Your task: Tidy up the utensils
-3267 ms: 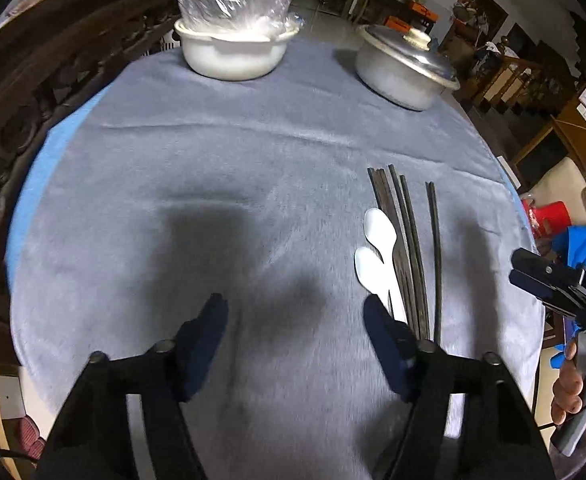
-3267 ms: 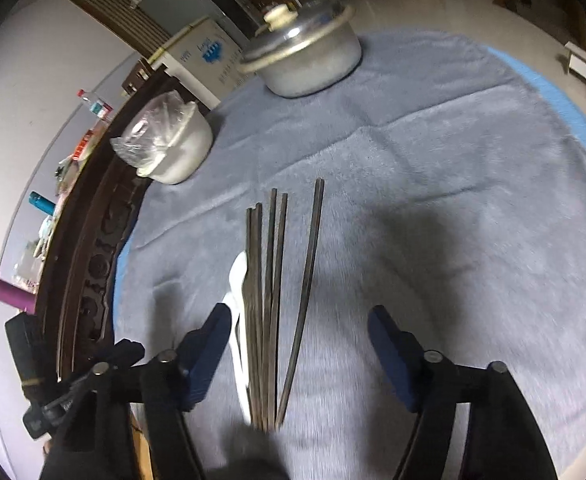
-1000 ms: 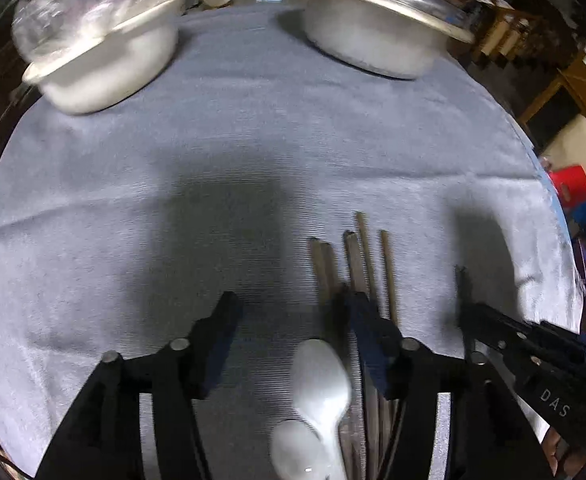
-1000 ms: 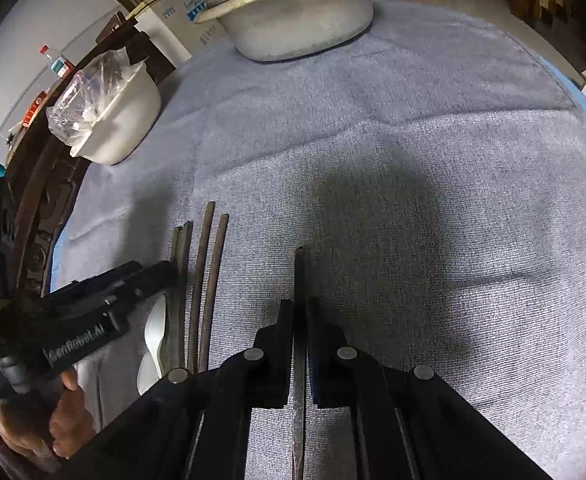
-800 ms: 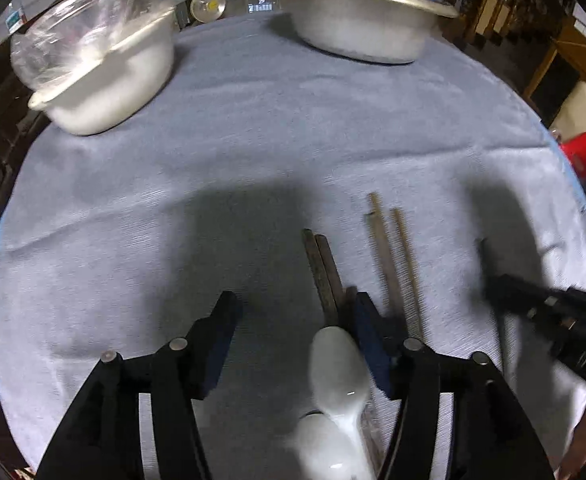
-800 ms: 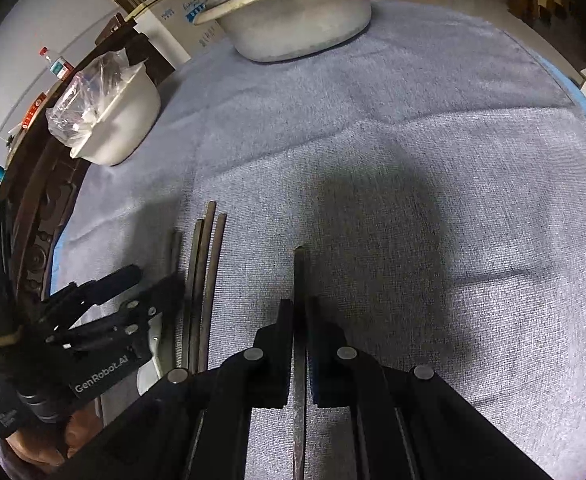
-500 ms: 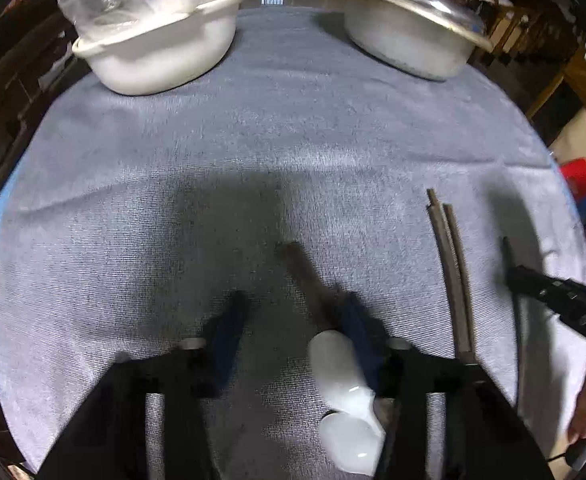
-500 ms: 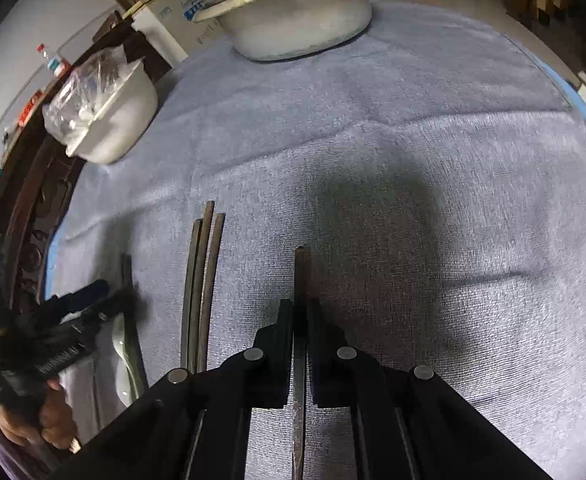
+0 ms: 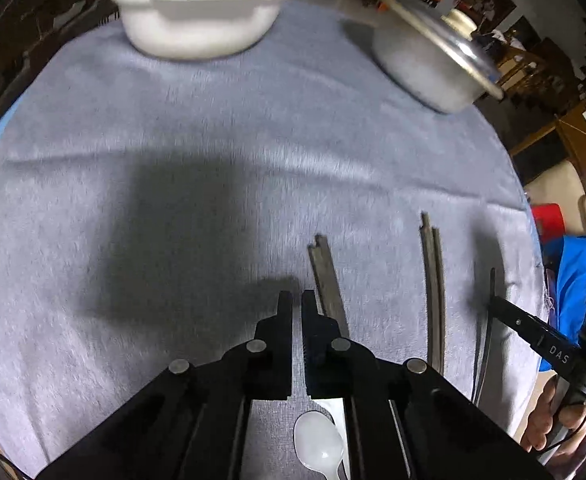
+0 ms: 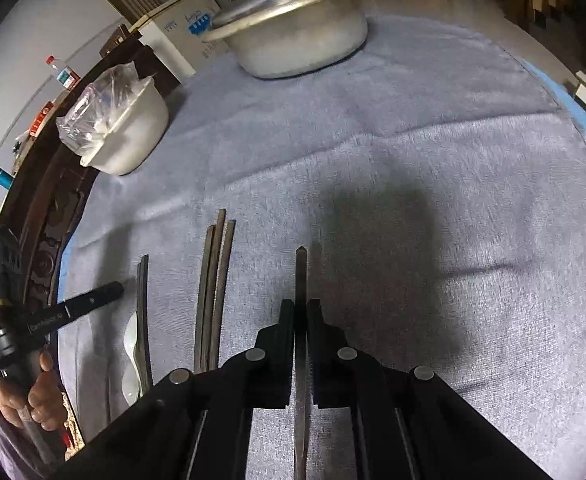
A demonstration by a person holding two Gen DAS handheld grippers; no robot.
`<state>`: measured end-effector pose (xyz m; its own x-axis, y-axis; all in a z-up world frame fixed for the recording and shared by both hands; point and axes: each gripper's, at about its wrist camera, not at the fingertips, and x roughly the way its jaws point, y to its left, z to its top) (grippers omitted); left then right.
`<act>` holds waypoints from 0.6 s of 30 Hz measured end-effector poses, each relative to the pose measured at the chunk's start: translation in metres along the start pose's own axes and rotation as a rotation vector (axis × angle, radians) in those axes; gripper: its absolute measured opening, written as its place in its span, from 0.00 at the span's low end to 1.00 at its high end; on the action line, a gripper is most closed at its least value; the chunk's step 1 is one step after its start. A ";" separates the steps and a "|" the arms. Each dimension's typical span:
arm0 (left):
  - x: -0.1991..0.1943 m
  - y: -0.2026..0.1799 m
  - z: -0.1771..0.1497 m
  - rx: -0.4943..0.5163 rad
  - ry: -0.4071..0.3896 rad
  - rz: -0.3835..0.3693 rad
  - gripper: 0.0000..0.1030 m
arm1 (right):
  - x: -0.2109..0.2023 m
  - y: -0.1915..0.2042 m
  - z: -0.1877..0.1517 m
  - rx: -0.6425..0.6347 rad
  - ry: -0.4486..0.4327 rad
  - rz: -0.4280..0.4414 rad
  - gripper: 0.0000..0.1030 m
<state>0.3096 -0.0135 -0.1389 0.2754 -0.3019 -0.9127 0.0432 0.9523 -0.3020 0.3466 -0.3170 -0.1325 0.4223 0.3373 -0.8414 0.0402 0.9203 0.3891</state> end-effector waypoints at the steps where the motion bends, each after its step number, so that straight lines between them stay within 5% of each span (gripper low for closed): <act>1: 0.003 -0.002 0.001 -0.006 0.004 -0.010 0.04 | 0.001 -0.001 -0.001 0.001 0.007 0.000 0.07; 3: 0.005 -0.005 0.002 -0.023 0.009 -0.050 0.04 | 0.003 -0.002 -0.004 0.000 0.018 0.000 0.07; 13: 0.024 -0.024 0.018 -0.035 0.004 0.012 0.05 | 0.010 -0.011 -0.004 0.022 0.037 0.015 0.06; 18: 0.024 -0.042 0.019 0.011 -0.005 0.019 0.36 | 0.010 -0.011 -0.002 0.021 0.041 0.008 0.07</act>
<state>0.3327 -0.0604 -0.1431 0.2814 -0.2834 -0.9168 0.0480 0.9584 -0.2815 0.3486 -0.3237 -0.1455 0.3852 0.3529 -0.8527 0.0557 0.9134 0.4032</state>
